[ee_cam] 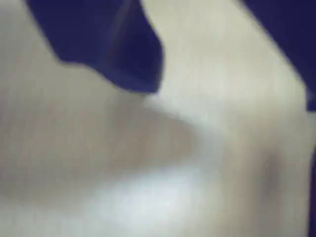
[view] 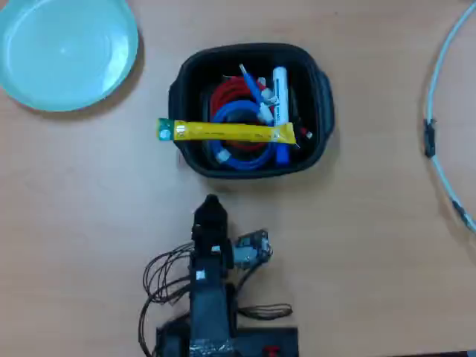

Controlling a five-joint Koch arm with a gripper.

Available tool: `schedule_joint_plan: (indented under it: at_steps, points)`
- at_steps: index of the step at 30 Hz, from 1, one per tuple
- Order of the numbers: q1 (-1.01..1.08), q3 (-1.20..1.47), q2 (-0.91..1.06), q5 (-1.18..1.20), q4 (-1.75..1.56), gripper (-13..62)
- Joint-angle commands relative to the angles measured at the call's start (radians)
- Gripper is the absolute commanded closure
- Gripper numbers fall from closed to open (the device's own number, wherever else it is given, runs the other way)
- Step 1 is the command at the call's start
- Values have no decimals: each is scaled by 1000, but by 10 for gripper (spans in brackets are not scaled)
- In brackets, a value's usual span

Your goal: Pick up the yellow instant coffee stick, then put it in the black bowl

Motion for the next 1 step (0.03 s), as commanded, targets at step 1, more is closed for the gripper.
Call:
schedule_joint_plan:
  at_steps: [1]
  points:
    - [0, 127, 103, 32, 55, 188]
